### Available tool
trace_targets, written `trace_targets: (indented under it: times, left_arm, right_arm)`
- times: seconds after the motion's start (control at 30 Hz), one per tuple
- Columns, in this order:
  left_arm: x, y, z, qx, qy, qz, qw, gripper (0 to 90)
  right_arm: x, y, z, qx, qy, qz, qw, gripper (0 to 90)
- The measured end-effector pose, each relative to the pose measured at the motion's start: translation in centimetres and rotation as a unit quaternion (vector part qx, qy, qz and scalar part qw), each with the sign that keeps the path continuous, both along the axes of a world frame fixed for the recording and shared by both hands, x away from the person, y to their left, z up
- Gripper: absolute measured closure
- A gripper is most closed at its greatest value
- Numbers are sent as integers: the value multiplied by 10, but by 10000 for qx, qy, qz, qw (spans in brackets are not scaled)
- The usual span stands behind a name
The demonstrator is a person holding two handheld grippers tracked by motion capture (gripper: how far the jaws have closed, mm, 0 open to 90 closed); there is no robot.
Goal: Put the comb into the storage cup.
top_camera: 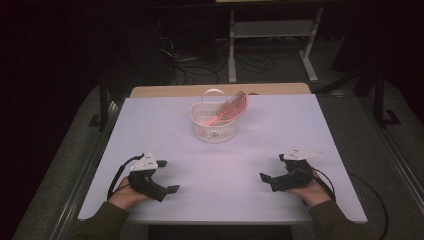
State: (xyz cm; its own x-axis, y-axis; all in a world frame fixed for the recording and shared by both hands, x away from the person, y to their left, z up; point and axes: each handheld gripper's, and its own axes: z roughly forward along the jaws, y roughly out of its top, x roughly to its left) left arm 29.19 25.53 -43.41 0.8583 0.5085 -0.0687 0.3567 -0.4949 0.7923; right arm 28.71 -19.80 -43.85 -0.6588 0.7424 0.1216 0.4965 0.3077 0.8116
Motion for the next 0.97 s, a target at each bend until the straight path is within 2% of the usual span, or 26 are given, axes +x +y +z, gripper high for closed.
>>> trace_targets:
  times: [0.43, 0.97]
  left_arm:
    - [0, 0, 1, -6, -62, -4, 10000, 0]
    - [1, -1, -1, 48, -69, -16, 10000, 0]
  right_arm:
    - [-7, -8, -8, -109, 61, 2, 9999, 0]
    - [-9, -10, -9, -161, 79, -3, 9998, 0]
